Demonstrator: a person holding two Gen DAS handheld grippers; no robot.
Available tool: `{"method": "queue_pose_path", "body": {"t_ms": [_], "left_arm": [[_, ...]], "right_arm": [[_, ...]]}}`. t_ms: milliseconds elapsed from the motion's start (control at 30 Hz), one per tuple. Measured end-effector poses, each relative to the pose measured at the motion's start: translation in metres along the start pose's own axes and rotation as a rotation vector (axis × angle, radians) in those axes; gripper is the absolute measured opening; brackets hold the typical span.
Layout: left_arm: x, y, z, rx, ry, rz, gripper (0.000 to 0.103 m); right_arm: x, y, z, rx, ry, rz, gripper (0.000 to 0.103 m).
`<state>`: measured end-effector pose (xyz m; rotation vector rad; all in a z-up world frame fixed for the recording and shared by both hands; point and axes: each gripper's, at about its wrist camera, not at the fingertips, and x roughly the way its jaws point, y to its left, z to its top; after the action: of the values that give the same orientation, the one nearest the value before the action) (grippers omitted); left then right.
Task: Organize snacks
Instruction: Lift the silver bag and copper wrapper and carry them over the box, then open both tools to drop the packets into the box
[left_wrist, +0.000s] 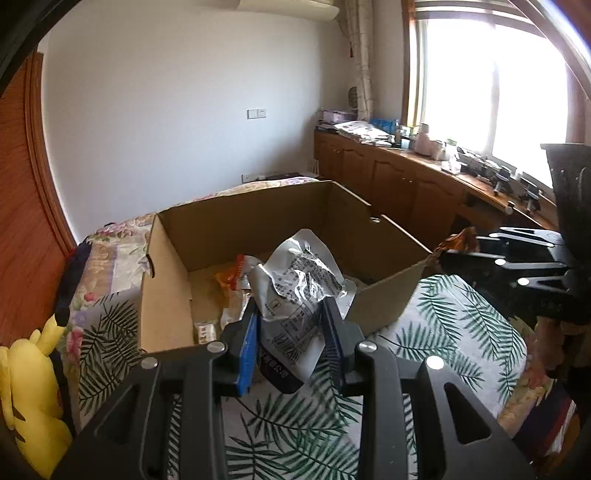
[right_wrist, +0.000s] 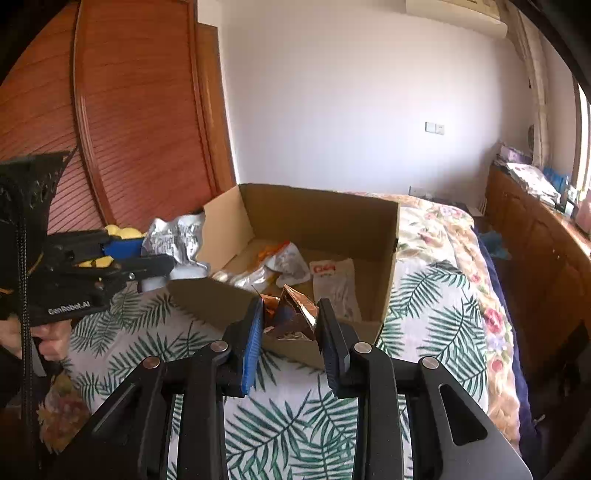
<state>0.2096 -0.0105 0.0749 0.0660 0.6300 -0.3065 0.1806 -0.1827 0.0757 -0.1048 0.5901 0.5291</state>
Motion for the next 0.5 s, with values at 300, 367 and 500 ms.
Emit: {"method": "queue_pose_path", "body": {"t_ms": [300,367,500], "left_arm": [[0.024,0.022,0.002,-0.049,0.019,0.058,0.031],[0.029,0.023,0.001,-0.046,0.025,0.072,0.031],[0.034,0.03,0.0,-0.073,0.022,0.073,0.032]], "right_arm": [[0.021,-0.014,0.012,0.05,0.012,-0.036,0.028],[0.027,-0.017,0.014,0.062,0.021,-0.046,0.028],[0.044,-0.022,0.017,0.081,0.045,-0.066,0.028]]}}
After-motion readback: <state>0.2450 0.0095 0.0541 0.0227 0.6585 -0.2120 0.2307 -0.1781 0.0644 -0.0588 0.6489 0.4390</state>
